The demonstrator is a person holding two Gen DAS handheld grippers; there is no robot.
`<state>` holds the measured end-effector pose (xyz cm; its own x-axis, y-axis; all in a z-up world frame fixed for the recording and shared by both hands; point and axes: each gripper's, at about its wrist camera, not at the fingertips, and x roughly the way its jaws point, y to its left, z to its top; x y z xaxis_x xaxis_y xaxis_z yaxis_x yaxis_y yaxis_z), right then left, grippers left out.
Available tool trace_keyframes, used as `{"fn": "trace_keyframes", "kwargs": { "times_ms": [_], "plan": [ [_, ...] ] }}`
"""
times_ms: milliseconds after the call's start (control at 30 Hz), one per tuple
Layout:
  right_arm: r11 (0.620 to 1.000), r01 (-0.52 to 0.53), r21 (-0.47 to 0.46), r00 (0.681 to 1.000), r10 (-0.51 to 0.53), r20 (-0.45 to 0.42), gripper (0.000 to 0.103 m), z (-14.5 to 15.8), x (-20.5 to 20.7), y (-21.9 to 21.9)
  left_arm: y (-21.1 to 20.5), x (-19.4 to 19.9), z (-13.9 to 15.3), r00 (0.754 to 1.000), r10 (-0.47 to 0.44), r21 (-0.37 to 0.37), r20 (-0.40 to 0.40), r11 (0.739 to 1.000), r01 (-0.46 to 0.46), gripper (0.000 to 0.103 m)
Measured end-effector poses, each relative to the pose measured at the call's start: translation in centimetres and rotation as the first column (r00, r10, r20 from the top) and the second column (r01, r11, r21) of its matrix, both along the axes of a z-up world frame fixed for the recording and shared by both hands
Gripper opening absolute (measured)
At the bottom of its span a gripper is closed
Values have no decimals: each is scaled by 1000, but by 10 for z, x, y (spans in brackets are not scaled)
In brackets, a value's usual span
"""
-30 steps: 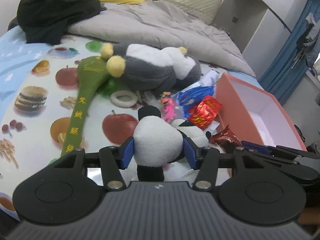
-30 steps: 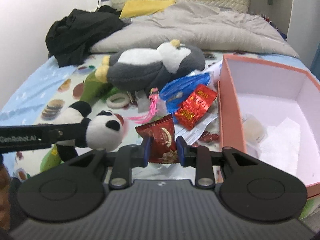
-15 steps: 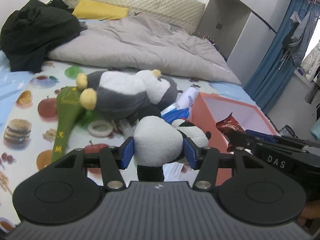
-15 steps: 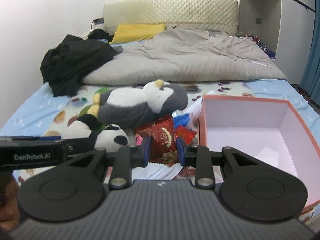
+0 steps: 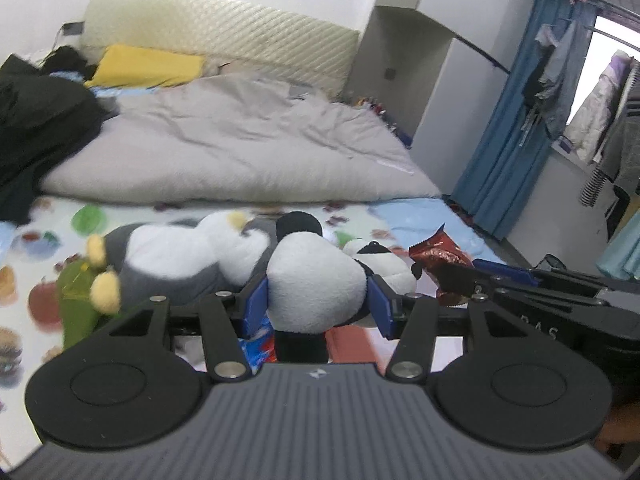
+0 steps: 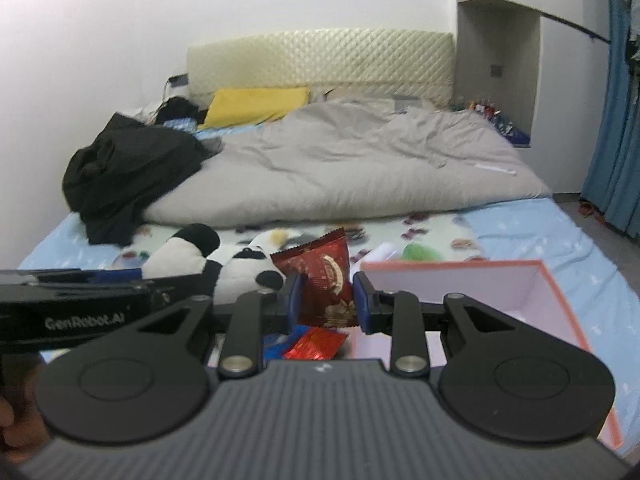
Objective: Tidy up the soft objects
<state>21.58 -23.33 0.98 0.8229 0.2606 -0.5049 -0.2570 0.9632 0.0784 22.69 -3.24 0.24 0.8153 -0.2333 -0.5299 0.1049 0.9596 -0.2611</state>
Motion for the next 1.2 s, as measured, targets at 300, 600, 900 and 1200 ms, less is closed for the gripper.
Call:
{"fn": "trace_keyframes", "kwargs": {
  "times_ms": [300, 600, 900, 1200],
  "plan": [
    [993, 118, -19, 993, -118, 6, 32, 6, 9, -49, -62, 36, -3, 994, -109, -5, -17, 994, 109, 59],
    [969, 247, -18, 955, -247, -163, 32, -50, 31, -103, -123, 73, -56, 964, -220, -4, -148, 975, 222, 59],
    [952, 303, -27, 889, -293, -351, 32, -118, 45, -136, -166, 106, -119, 911, -276, 3, -305, 957, 291, 59],
    [944, 329, -37, 852, -314, -419, 33, -148, 44, -147, -178, 117, -142, 891, -285, 19, -354, 950, 312, 61]
  ]
}}
